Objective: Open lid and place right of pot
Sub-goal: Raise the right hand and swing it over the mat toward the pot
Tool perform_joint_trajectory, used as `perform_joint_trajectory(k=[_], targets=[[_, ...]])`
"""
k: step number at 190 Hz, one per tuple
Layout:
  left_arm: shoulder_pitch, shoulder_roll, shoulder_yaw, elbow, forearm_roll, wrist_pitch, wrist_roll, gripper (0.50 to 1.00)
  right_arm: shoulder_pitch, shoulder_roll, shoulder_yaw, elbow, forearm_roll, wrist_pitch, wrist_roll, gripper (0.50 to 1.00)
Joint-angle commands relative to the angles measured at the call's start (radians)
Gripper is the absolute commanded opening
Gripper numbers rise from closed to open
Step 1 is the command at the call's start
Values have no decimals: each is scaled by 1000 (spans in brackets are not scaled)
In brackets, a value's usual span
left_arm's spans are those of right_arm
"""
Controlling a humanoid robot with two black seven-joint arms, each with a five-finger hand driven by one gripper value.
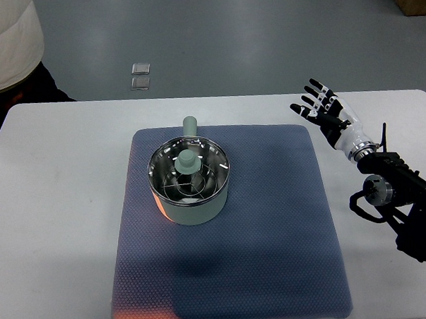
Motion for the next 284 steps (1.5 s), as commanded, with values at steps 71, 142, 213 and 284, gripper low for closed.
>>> perform_joint_trajectory(k=[71,142,213,284], targets=[[0,0,0,-1,0,-7,1,1000,0,-2,-1,0,-1,4,2,928],[8,0,-2,-1,0,-5,1,1000,6,-11,-12,4,-6,37,-3,930],[9,0,-3,-14,1,-7,-1,1000,28,-47,-30,17,-97,69,-3,928],[9,0,0,-11,1,-7,-1,1000,100,-66,-55,57,-341,135,0,926]])
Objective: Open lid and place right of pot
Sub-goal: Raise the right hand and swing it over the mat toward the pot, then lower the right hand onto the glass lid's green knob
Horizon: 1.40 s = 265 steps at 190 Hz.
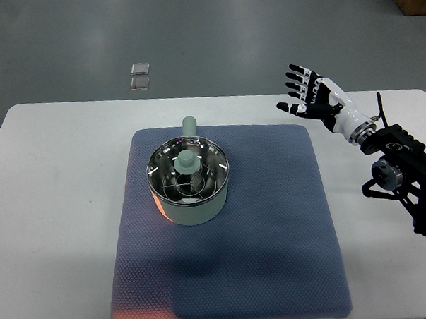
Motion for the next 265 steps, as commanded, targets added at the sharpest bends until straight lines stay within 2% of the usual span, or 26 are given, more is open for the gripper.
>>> perform_joint_trajectory(k=[1,44,97,137,148,149,163,188,265], targets=[[0,0,2,0,0,0,0,1000,10,-5,-5,18,-53,19,0,926],[0,0,5,-5,1,0,0,1000,25,-37,-6,53,-232,80,1,926],[0,0,5,-5,1,0,0,1000,57,-63,-8,70,-392,114,3,926],[0,0,5,-5,1,-1,0,1000,125,-115,-20,176,-536,209,4,926],[0,0,5,-5,1,-1,0,1000,129,-115,-22,179,-543,214,4,926],[0,0,3,-5,1,-1,0,1000,152,-126,-26,191,-583,236,6,926],[0,0,3,-5,1,-1,0,1000,186,-141,-37,207,-629,277,6,926],[2,0,3,-3,1,-1,0,1000,261,-143,-74,234,-675,324,6,924],[2,0,3,-3,1,-1,0,1000,470,-118,-226,268,-775,332,4,919]])
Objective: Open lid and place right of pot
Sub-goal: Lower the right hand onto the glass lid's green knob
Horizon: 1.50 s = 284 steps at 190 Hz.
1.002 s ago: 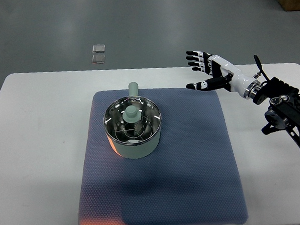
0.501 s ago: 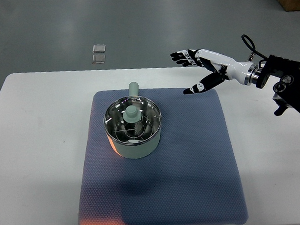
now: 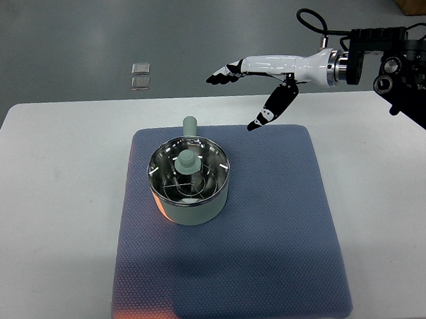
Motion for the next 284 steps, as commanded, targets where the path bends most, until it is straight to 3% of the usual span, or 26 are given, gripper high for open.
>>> perform_joint_trajectory(k=[1,81,151,217,284], targets=[[0,0,0,0,0,0,-1,1000,40,10,-12,7,-35,-2,-1,919],[0,0,2,-2,0,0,-1,1000,138,31,-120,92,-147,-4,2,919],[0,0,2,-2,0,0,-1,1000,181,108,-178,96,-226,-8,2,901],[0,0,0,-2,0,0,-1,1000,212,201,-235,94,-256,-13,1,864],[0,0,0,-2,0,0,-1,1000,208,206,-273,80,-307,-13,-1,809]])
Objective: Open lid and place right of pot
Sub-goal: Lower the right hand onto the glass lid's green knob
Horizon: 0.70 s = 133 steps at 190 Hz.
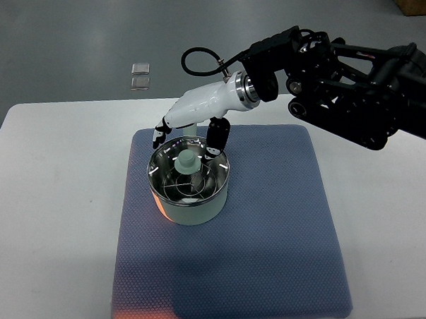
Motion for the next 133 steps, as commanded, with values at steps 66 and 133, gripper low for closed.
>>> perform_joint_trajectory(k=[66,133], targets=[[0,0,0,-2,0,0,1,1000,5,13,-42,-12,-25,0,-5,801],[-1,0,-2,-2,0,0,0,1000,10,48,-45,-32,-56,0,-6,768]])
